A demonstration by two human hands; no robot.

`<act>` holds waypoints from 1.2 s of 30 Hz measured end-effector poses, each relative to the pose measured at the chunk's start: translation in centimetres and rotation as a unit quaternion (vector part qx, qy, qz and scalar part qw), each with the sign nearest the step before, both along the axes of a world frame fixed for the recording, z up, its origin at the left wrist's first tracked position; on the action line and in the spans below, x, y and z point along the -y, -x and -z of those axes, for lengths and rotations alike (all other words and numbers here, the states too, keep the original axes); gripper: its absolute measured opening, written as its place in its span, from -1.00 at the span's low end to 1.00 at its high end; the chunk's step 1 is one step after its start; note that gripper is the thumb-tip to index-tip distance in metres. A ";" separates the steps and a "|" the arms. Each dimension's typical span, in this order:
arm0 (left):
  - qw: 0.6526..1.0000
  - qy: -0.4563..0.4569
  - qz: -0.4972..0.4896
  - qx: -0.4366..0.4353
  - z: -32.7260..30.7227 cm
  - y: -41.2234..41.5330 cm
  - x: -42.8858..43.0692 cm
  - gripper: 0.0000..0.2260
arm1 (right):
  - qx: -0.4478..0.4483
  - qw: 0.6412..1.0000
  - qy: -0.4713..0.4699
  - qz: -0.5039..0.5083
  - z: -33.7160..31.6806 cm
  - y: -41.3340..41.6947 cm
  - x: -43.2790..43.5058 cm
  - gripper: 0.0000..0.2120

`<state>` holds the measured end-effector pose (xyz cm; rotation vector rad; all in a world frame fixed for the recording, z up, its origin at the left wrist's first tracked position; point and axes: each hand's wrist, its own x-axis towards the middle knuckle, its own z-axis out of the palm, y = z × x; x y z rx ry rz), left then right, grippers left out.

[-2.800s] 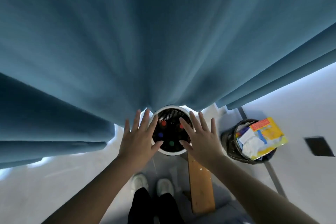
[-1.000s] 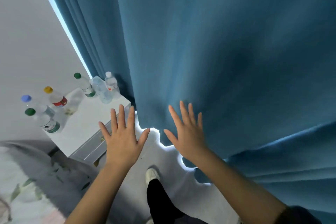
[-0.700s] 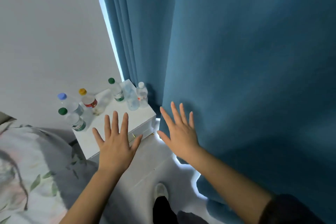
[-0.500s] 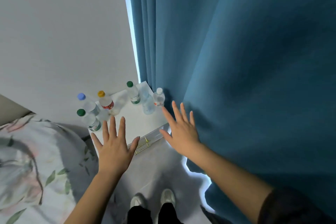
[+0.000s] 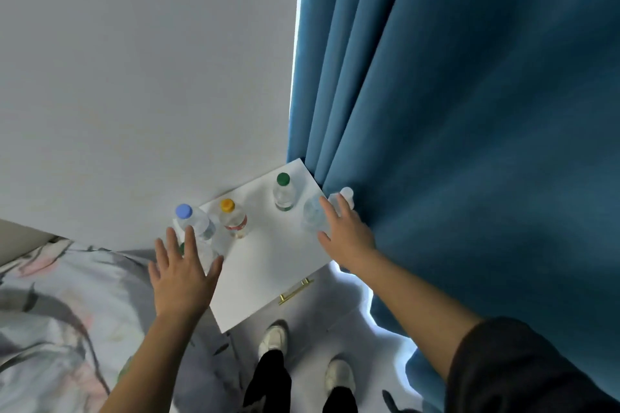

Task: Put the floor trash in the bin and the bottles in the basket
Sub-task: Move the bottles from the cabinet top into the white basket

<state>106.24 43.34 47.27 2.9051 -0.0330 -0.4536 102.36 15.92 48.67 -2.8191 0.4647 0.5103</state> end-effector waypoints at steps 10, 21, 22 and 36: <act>0.996 0.026 -0.023 -0.083 3.0 -4.9 -2.9 -0.32 | -0.052 0.995 -0.027 0.079 5.1 -7.1 0.5 -0.43; 0.993 0.090 -0.037 -0.063 5.5 -5.9 -3.8 -0.68 | -0.062 0.995 0.021 0.077 8.2 -9.1 -0.2 -0.72; 0.993 0.095 -0.037 -0.060 5.7 -6.0 -3.8 -0.68 | -0.061 0.995 0.025 0.076 8.3 -9.1 -0.3 -0.73; 0.996 0.074 0.026 -0.049 6.2 -7.0 -3.9 -0.79 | 0.007 0.995 -0.029 0.097 6.5 -5.5 -1.5 -0.80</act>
